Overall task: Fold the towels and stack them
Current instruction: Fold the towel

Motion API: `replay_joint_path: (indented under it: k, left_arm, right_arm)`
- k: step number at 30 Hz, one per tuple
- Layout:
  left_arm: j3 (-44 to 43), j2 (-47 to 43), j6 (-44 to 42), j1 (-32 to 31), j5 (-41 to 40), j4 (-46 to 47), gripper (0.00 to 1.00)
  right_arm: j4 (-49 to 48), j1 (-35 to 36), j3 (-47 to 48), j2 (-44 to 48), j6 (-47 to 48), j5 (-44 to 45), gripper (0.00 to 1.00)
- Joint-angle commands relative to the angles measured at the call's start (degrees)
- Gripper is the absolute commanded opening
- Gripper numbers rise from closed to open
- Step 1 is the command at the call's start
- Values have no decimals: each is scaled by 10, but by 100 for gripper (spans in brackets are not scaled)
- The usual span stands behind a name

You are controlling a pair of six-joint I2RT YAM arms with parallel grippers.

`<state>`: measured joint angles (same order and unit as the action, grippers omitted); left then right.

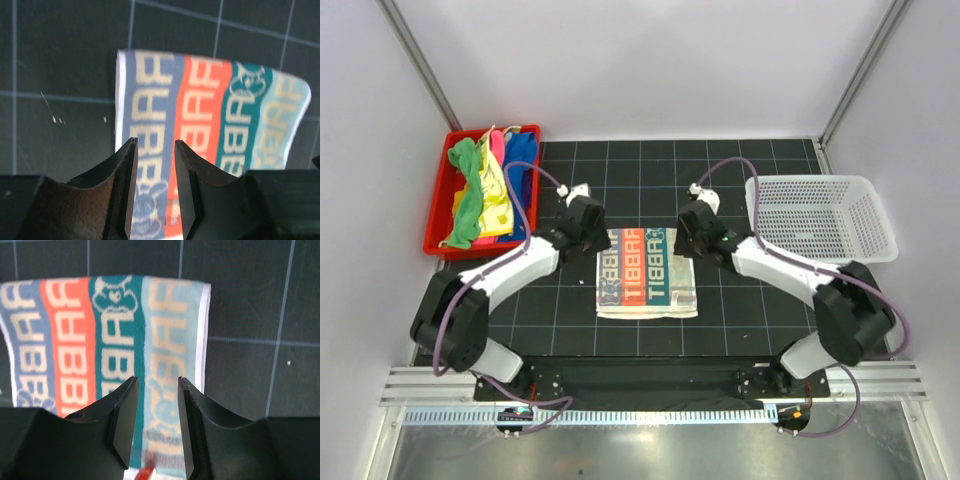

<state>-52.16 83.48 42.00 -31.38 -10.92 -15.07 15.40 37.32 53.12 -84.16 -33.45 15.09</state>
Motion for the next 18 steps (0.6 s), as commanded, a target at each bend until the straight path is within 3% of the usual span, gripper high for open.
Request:
replay_joint_path:
  k: [1,8,18]
  left_arm:
    - [-57,59,-39,22,-74,-34,39]
    - [-130,151,-89,58,-38,-31,39]
    - [-168,222,-112,75,-19,-16,43]
  right_arm:
    - [6,-12,56,-59,30,42,44]
    - [2,-61,115,-156,55,19,43]
    - [-26,-106,135,-219,63,-10,43]
